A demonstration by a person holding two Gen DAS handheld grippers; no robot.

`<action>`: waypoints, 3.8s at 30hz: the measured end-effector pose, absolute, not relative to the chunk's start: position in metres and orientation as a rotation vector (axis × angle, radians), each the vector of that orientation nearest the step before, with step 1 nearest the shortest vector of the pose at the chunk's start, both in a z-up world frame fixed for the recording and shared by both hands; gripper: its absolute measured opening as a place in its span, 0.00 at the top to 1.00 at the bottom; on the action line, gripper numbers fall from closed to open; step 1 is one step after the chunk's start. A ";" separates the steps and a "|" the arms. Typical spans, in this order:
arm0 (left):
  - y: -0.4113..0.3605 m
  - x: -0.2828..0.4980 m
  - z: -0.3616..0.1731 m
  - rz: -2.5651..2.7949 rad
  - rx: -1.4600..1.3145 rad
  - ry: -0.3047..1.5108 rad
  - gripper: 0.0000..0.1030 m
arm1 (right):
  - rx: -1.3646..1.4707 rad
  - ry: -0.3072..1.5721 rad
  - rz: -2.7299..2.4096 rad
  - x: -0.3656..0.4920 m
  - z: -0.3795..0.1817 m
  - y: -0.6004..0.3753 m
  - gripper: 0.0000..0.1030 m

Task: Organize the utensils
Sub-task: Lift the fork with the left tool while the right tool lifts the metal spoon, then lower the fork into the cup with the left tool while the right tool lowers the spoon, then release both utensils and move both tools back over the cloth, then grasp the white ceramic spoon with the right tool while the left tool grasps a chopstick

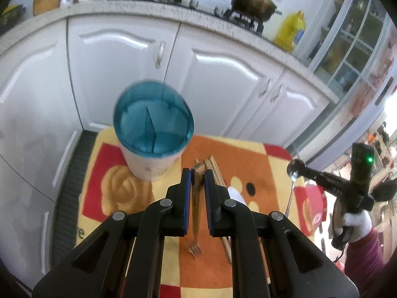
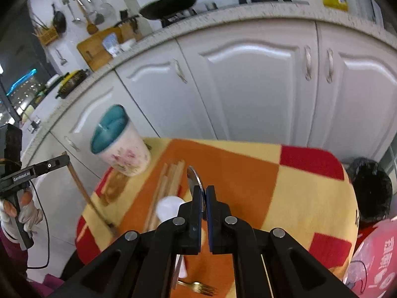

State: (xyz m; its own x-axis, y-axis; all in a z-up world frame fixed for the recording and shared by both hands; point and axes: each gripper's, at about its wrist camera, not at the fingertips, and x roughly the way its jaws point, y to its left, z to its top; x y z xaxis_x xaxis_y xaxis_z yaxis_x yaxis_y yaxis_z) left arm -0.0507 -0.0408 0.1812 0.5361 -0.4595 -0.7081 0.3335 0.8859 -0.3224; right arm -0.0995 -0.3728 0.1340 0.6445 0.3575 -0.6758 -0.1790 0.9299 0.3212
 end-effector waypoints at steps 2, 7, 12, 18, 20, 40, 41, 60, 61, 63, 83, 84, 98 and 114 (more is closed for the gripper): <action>-0.031 -0.052 0.198 -0.476 -0.167 0.853 0.91 | 0.231 0.784 0.326 -0.097 0.148 -0.365 0.97; -0.017 -0.049 0.234 -0.485 -0.180 0.790 0.91 | 0.234 0.726 0.374 -0.084 0.173 -0.338 0.97; -0.004 -0.037 0.270 -0.473 -0.176 0.724 0.91 | 0.224 0.679 0.439 -0.057 0.197 -0.301 0.97; 0.009 -0.017 0.310 -0.428 -0.158 0.621 0.91 | 0.197 0.630 0.507 -0.018 0.222 -0.256 0.97; 0.013 -0.007 0.317 -0.403 -0.155 0.596 0.91 | 0.179 0.612 0.517 -0.003 0.229 -0.239 0.97; -0.012 0.066 0.231 -0.236 -0.043 0.671 0.91 | 0.018 0.632 0.412 0.088 0.174 -0.182 0.97; -0.012 0.066 0.228 -0.237 -0.045 0.680 0.91 | 0.020 0.643 0.419 0.085 0.169 -0.183 0.97; 0.000 0.059 0.201 -0.195 -0.173 0.788 0.64 | 0.111 0.775 0.448 0.046 0.139 -0.209 0.71; 0.002 0.056 0.202 -0.199 -0.182 0.783 0.62 | 0.115 0.773 0.445 0.042 0.140 -0.211 0.71; 0.003 0.050 0.206 -0.200 -0.179 0.774 0.62 | 0.126 0.773 0.436 0.031 0.142 -0.218 0.68; -0.065 -0.040 0.178 -0.304 -0.067 0.802 0.54 | 0.144 0.763 0.220 -0.087 0.148 -0.291 0.58; -0.067 -0.044 0.177 -0.311 -0.066 0.804 0.52 | 0.145 0.760 0.213 -0.092 0.148 -0.295 0.56; -0.069 -0.070 0.136 -0.359 -0.093 0.932 0.41 | 0.162 1.010 0.242 -0.125 0.043 -0.312 0.54; -0.113 -0.058 0.069 -0.423 0.002 1.076 0.48 | 0.160 1.069 0.091 -0.112 0.011 -0.341 0.88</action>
State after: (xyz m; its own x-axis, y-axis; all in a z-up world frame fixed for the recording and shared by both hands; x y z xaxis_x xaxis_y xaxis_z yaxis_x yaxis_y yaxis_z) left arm -0.0583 -0.1126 0.0695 0.4026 -0.3336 -0.8524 0.3358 0.9201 -0.2015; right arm -0.1120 -0.3414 0.0107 0.4791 0.1516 -0.8646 0.0028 0.9847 0.1742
